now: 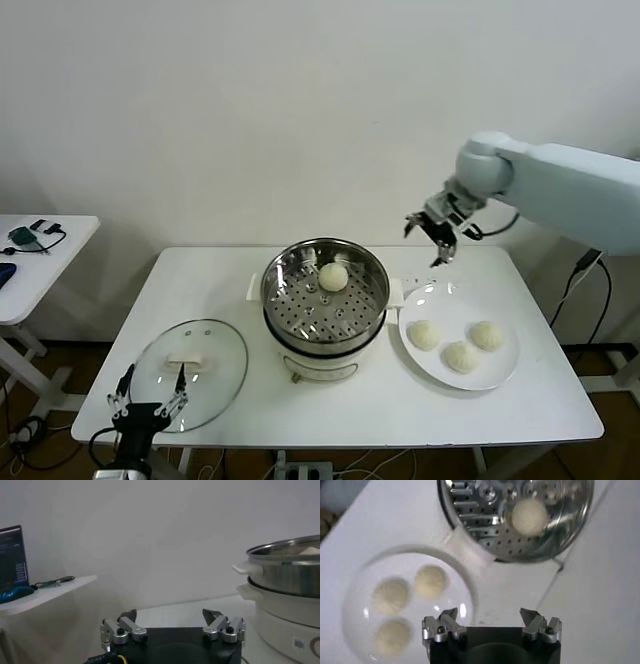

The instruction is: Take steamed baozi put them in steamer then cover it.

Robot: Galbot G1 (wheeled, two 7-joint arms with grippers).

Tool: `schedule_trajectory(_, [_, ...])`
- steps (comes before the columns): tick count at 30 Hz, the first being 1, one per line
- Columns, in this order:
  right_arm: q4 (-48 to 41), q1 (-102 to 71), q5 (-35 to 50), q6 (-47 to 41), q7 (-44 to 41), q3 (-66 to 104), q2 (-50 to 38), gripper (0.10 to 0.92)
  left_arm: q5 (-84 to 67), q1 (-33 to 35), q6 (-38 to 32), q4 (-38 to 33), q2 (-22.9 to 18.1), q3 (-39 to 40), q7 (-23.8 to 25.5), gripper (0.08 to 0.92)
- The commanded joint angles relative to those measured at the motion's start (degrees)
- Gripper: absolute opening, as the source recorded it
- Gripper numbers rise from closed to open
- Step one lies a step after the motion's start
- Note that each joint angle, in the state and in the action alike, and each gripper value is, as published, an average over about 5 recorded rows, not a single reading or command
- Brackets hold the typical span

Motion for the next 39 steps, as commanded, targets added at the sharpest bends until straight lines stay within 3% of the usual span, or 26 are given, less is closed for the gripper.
schedule_trajectory(1, [-1.3,-15.9,2.6,-12.4,-0.4,7.1,-7.7,0.823,0.0,0.3,0.0,-0.4,-0.2,-0.2,0.0,0.823])
schedule_trajectory(11, [-7.5,-29.8,-3.0,-13.3,0.2,17.9,-0.8,0.823,0.4,0.5,0.1,-0.7,-1.0,-0.6,0.0,0.823])
schedule_trajectory(32, [-17.2,-34.4,-5.6,-12.6,0.5,24.1,6.6,0.823,1.2,0.7,0.0,-0.3,-1.6,-0.4,0.1,0.823])
schedule_trajectory(39, [-16.4,-33.4,-5.0,-12.6,0.2,23.9,5.8,0.723,1.1,0.8,-0.3,0.1,-1.4,-0.5,0.0,0.823])
